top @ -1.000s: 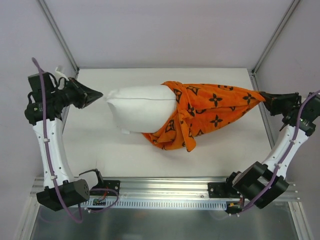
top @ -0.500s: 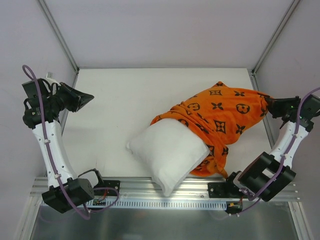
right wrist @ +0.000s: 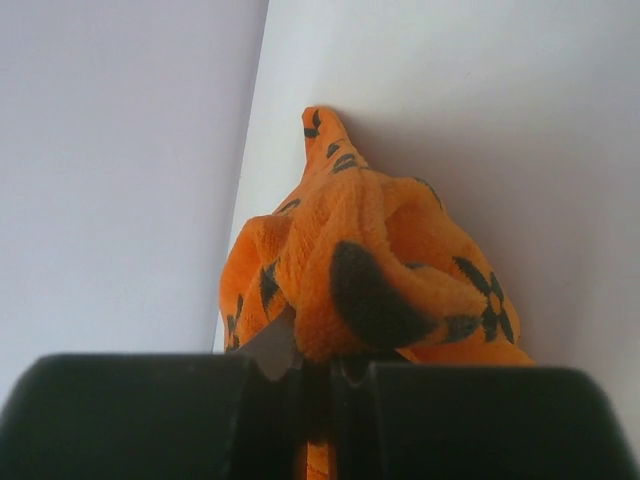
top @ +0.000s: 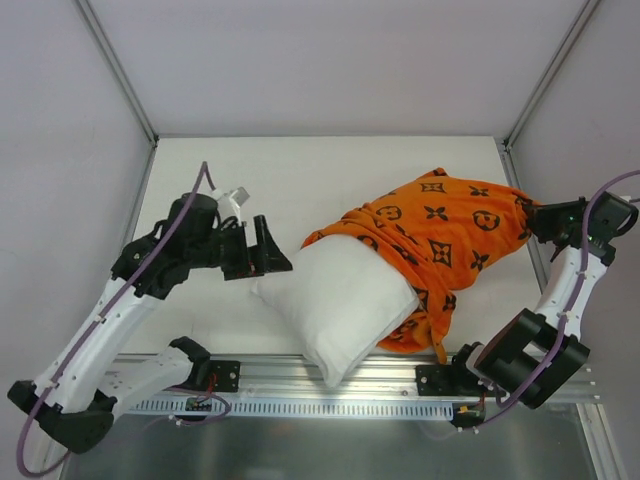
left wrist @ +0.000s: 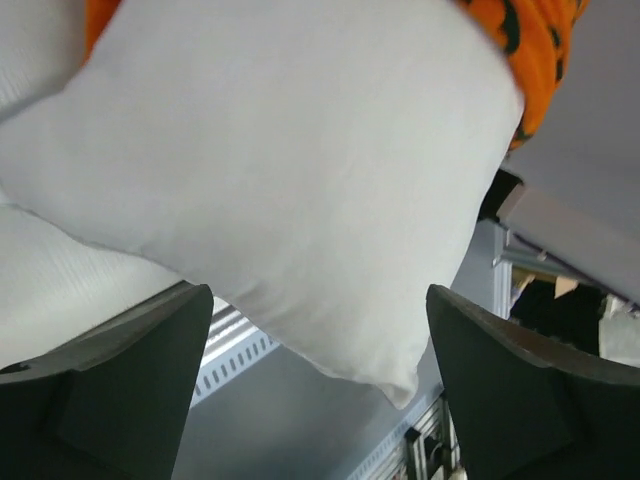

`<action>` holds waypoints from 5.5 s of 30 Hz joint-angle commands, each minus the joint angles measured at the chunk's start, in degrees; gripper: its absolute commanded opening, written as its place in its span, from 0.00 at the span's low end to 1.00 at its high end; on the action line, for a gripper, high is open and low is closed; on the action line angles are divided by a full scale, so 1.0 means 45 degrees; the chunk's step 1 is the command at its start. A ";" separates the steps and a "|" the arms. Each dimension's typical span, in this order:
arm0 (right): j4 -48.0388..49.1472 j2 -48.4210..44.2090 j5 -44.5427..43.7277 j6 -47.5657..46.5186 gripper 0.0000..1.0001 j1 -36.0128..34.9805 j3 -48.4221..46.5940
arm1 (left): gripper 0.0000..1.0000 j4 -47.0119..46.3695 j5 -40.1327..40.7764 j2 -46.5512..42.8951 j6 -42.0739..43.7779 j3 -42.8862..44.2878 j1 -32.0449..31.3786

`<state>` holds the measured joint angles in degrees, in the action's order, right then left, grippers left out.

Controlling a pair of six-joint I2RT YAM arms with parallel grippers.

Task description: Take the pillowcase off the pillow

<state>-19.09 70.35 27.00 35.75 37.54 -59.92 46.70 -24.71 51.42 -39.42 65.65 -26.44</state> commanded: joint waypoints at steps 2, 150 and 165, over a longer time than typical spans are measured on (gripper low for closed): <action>-0.0444 -0.0262 -0.0121 -0.0736 0.01 -0.0373 0.0132 | 0.93 0.0521 0.3319 0.1147 -0.0068 0.0818 -0.3435; -0.4351 0.0696 -0.6178 -0.4156 0.01 -0.7155 -0.6060 | 0.00 0.0383 0.1976 0.1348 0.3134 0.1367 0.5072; -0.4703 0.0813 -0.5337 -0.2865 0.01 -0.2170 -0.5025 | 0.00 0.1304 0.0122 0.1093 0.2979 0.2600 0.8589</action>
<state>-47.97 75.35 11.92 22.31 24.14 -82.76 54.87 -26.81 57.23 -26.15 76.36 9.78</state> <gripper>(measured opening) 0.016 0.025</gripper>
